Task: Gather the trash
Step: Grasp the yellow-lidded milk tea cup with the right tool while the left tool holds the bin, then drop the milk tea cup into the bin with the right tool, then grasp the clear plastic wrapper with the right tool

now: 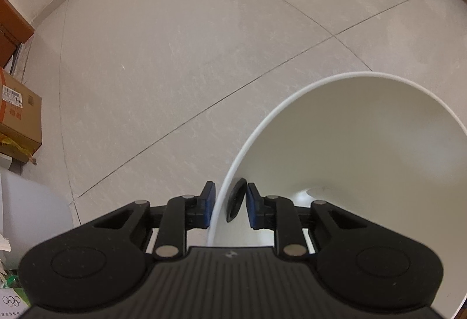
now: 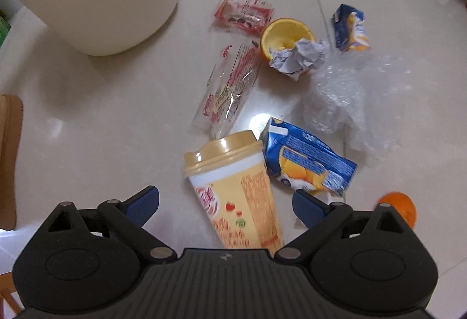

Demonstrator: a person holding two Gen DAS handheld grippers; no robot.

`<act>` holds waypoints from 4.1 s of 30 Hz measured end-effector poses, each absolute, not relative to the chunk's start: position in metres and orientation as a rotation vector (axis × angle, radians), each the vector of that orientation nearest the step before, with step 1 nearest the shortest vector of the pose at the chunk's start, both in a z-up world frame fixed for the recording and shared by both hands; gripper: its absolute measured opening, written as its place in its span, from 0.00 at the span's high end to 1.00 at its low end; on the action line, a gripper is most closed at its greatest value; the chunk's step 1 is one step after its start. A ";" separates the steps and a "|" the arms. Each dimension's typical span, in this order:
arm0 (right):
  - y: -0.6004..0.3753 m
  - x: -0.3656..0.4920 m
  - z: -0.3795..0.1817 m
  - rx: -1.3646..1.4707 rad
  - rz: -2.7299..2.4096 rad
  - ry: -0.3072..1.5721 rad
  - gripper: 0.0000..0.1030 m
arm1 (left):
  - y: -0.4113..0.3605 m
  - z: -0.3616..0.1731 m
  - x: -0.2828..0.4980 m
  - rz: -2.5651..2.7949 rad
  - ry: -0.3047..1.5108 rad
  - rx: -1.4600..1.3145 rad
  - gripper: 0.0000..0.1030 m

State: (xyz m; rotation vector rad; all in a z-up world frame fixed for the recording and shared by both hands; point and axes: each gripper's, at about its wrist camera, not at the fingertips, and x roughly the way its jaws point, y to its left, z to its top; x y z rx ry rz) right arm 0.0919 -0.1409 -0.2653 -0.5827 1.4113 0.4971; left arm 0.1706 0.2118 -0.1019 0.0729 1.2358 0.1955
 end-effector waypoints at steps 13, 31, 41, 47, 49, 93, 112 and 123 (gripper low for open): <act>-0.135 0.094 -0.320 -0.724 0.507 1.449 0.21 | 0.228 -0.104 0.171 0.188 1.244 0.006 0.81; -0.099 0.124 -0.176 -0.562 0.506 1.375 0.24 | 0.224 -0.106 0.173 0.185 1.246 0.033 0.81; 0.004 0.149 -0.039 -0.560 0.657 1.242 0.24 | 0.222 -0.106 0.172 0.188 1.243 0.034 0.81; 0.073 0.164 -0.012 -0.554 0.756 1.136 0.24 | 0.221 -0.106 0.172 0.190 1.241 0.037 0.81; 0.093 0.167 -0.020 -0.549 0.780 1.133 0.24 | 0.221 -0.106 0.172 0.193 1.243 0.035 0.81; -0.049 0.156 -0.167 -0.303 0.436 1.305 0.03 | 0.249 -0.109 0.205 0.165 1.364 -0.026 0.82; -0.068 0.163 -0.220 -0.259 0.357 1.330 0.03 | 0.243 -0.103 0.196 0.153 1.341 -0.018 0.84; -0.069 0.192 -0.318 -0.294 0.155 1.379 0.07 | 0.252 -0.099 0.201 0.126 1.374 -0.040 0.87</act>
